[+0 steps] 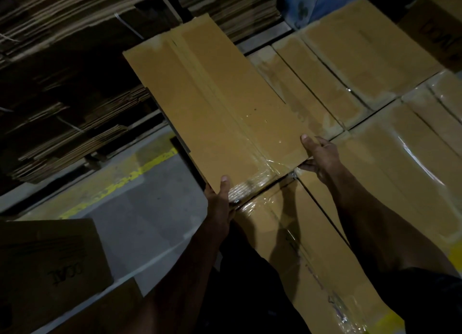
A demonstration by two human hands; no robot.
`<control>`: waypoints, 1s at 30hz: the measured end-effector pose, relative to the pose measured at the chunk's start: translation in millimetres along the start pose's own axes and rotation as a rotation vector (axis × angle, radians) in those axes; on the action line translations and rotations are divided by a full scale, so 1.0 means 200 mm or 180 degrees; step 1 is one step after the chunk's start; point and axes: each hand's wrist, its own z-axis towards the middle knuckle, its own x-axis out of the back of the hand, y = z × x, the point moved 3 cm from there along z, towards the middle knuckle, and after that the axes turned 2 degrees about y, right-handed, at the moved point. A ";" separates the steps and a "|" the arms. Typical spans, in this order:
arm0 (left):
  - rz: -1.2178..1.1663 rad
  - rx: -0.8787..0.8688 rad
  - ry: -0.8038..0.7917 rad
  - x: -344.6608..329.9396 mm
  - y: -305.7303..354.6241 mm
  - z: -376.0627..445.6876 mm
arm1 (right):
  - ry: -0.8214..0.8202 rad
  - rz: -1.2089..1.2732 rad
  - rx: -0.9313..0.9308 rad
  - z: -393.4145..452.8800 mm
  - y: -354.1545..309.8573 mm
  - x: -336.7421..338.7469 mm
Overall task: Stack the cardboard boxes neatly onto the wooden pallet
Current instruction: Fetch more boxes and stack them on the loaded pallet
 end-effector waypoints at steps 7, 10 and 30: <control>0.0795 -0.0902 0.0125 0.04 0.11 -0.01 | 0.0374 -0.0961 0.0637 -0.05 -0.06 -0.04; 0.0774 -0.1114 0.0144 0.03 0.17 0.03 | 0.0597 -0.2250 0.1052 -0.07 -0.13 -0.08; 0.0143 -0.0903 0.0361 -0.02 0.18 0.18 | 0.0693 -0.3104 0.1350 -0.02 -0.22 -0.25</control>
